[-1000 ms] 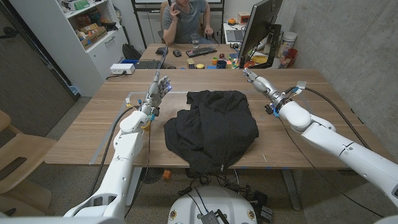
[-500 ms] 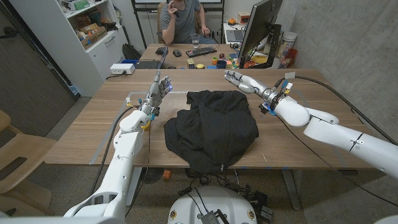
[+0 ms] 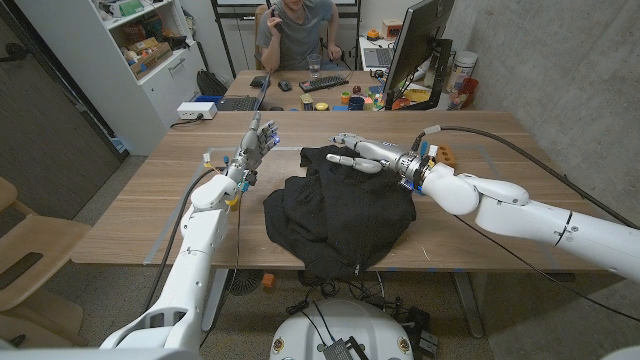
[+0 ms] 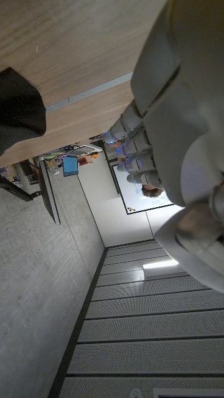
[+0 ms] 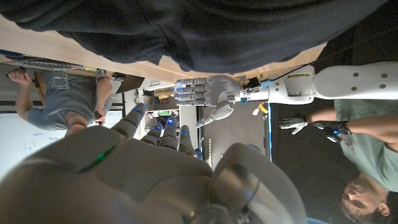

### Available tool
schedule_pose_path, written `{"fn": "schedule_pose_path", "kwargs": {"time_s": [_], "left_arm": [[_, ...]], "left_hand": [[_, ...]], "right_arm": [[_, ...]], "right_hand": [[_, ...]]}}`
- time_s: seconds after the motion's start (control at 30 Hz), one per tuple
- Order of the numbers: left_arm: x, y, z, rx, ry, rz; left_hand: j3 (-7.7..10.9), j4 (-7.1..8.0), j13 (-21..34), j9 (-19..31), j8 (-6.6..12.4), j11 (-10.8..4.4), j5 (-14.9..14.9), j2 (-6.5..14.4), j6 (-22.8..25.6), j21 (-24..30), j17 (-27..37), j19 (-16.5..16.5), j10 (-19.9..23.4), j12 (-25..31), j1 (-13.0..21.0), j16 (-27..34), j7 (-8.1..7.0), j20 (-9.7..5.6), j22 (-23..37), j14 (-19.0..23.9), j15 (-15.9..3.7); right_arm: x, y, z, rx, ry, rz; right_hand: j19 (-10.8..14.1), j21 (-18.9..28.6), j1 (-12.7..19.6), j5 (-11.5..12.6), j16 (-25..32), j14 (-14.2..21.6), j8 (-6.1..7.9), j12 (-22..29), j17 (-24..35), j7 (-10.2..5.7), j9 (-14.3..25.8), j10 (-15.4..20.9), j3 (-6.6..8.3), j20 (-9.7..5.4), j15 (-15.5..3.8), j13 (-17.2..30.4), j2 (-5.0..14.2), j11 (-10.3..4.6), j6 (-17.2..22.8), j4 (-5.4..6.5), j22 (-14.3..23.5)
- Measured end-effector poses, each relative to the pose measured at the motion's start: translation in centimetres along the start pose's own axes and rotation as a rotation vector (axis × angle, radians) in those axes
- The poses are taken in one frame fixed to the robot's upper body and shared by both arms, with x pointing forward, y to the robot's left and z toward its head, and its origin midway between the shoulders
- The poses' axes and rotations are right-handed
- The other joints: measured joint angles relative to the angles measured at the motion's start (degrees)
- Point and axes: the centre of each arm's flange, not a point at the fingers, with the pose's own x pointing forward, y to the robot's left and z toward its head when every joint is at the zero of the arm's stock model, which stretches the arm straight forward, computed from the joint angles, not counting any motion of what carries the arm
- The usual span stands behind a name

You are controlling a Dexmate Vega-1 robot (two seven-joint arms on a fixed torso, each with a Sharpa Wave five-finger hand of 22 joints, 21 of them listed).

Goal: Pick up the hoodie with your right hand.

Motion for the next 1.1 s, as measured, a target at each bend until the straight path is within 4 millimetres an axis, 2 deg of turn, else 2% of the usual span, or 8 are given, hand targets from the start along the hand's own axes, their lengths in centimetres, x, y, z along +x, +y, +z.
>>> {"fn": "schedule_pose_path", "kwargs": {"time_s": [0.1, 0.2, 0.3, 0.4, 0.73, 0.93, 1.0, 1.1], "left_arm": [[0.1, -0.1, 0.1, 0.002, -0.001, -0.006], [0.1, -0.2, 0.2, 0.004, -0.002, -0.014], [0.1, -0.3, 0.3, 0.005, -0.002, -0.018], [0.2, -0.3, 0.5, 0.008, -0.006, -0.022], [-0.1, -0.4, 0.7, 0.013, -0.005, -0.027], [-0.4, -0.5, 0.8, 0.014, -0.004, -0.026], [-0.5, -0.5, 0.9, 0.016, -0.007, -0.025], [-0.7, -0.5, 1.0, 0.017, -0.009, -0.022]], "left_hand": [[0.00, 0.00, 0.0, 0.0, 0.00, 0.00, 0.0, 0.0, 0.0, 0.0, 0.0, 0.0, 0.0, 0.0, 0.0, 0.0, 0.00, 0.00, 0.0, 0.0, 0.00], [0.01, 0.00, 0.0, 0.0, 0.00, 0.00, 0.0, 0.0, 0.0, 0.0, 0.0, 0.0, 0.0, 0.0, 0.0, 0.0, 0.00, 0.00, 0.0, 0.0, 0.00], [0.16, 0.16, 0.0, 0.0, 0.00, 0.00, 0.0, 0.0, 0.0, 0.0, 0.0, 0.0, 0.0, 0.0, 0.0, 0.0, 0.00, 0.00, 0.0, 0.0, 0.00], [0.16, 0.16, 0.0, 0.0, 0.00, 0.00, 0.0, 0.0, 0.0, 0.0, 0.0, 0.0, 0.0, 0.0, 0.0, 0.0, 0.00, 0.00, 0.0, 0.0, 0.00], [0.16, 0.16, 0.0, 0.0, 0.00, 0.00, 0.0, 0.0, 0.0, 0.0, 0.0, 0.0, 0.0, 0.0, 0.0, 0.0, 0.00, 0.00, 0.0, 0.0, 0.00], [0.16, 0.16, 0.0, 0.0, 0.00, 0.00, 0.0, 0.0, 0.0, 0.0, 0.0, 0.0, 0.0, 0.0, 0.0, 0.0, 0.00, 0.00, 0.0, 0.0, 0.00], [0.16, 0.16, 0.0, 0.0, 0.00, 0.00, 0.0, 0.0, 0.0, 0.0, 0.0, 0.0, 0.0, 0.0, 0.0, 0.0, 0.00, 0.00, 0.0, 0.0, 0.00], [0.16, 0.16, 0.0, 0.0, 0.00, 0.00, 0.0, 0.0, 0.0, 0.0, 0.0, 0.0, 0.0, 0.0, 0.0, 0.0, 0.00, 0.00, 0.0, 0.0, 0.00]], "right_arm": [[0.3, 0.3, 0.8, -0.033, -0.010, 0.016], [0.5, 0.9, 1.9, -0.091, -0.021, 0.048], [0.9, 1.6, 2.9, -0.160, -0.027, 0.088], [1.0, 2.0, 3.1, -0.213, -0.021, 0.112], [2.7, 4.6, 5.0, -0.317, -0.038, 0.176], [4.1, 7.3, 4.0, -0.321, -0.017, 0.221], [4.4, 8.2, 3.6, -0.325, -0.008, 0.235], [4.8, 9.1, 3.1, -0.326, 0.003, 0.243]], "right_hand": [[0.3, 0.0, 1.7, 0.0, 0.0, 0.0, 0.00, 0.0, -0.1, -0.36, 0.0, -0.1, 1.13, 0.30, 0.00, 0.0, 0.31, -0.12, -0.4, -0.44, 0.0], [0.3, 0.0, 5.4, 0.0, 0.0, 0.0, 0.00, 0.0, -0.1, -0.93, 0.0, -0.7, 4.01, 0.30, 0.00, 0.0, 1.09, -0.71, -0.9, -1.66, 0.0], [0.6, 0.0, 10.3, -0.8, 0.0, 0.0, 0.00, -0.5, -0.1, -1.53, 0.0, -1.6, 7.97, 1.43, 0.00, 0.0, 2.36, -1.55, -1.5, -3.57, 0.0], [0.9, 0.0, 12.3, -1.3, 0.0, -0.2, 0.00, -0.6, -0.1, -1.73, 0.0, -1.9, 9.74, 2.99, 0.18, 0.0, 2.11, -1.61, -1.7, -4.52, 0.0], [1.2, 0.0, 13.4, -1.9, 0.0, -0.5, 0.00, -0.6, -0.1, -1.82, 0.0, -2.9, 10.36, 4.09, -0.07, 0.0, 1.22, -1.21, -2.3, -5.14, 0.0], [4.6, 1.1, 14.8, -3.5, 0.3, 2.1, 0.00, -0.6, -0.1, -2.05, 0.0, -4.0, 10.93, 7.47, 6.44, 0.0, -0.07, -1.82, -2.5, -5.71, 0.0], [9.9, 2.5, 17.3, -4.0, 0.8, 4.8, 0.40, 0.1, 0.0, -3.19, 0.2, -3.3, 11.97, 7.75, 6.53, 0.3, -0.24, -2.38, -1.3, -7.20, 0.1], [24.7, 6.7, 23.0, -4.1, 2.5, 14.3, 1.95, 3.3, 0.6, -4.75, 1.1, 1.0, 14.62, 7.14, 3.31, 1.5, -0.16, -2.90, 3.3, -10.54, 0.3]]}}
